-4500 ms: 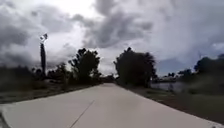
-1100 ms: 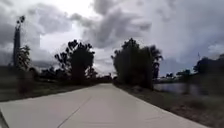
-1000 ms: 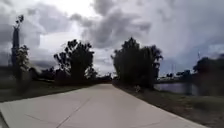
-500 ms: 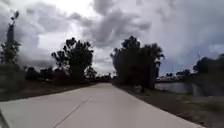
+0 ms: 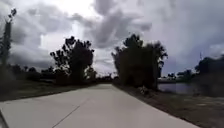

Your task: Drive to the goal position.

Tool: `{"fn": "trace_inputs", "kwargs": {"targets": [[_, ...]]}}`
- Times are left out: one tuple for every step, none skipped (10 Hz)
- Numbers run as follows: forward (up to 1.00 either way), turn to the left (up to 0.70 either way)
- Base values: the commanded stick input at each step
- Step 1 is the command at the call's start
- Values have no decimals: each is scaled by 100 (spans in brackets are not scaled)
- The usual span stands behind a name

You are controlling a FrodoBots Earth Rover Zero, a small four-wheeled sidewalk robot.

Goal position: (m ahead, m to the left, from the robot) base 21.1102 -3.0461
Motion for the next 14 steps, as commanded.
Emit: {"fn": "trace_inputs", "kwargs": {"targets": [[85, 0], [85, 0], [85, 0], [85, 0], [85, 0], [85, 0], [85, 0], [85, 0], [85, 0], [85, 0], [85, 0], [85, 9], [85, 34], [85, 24]]}}
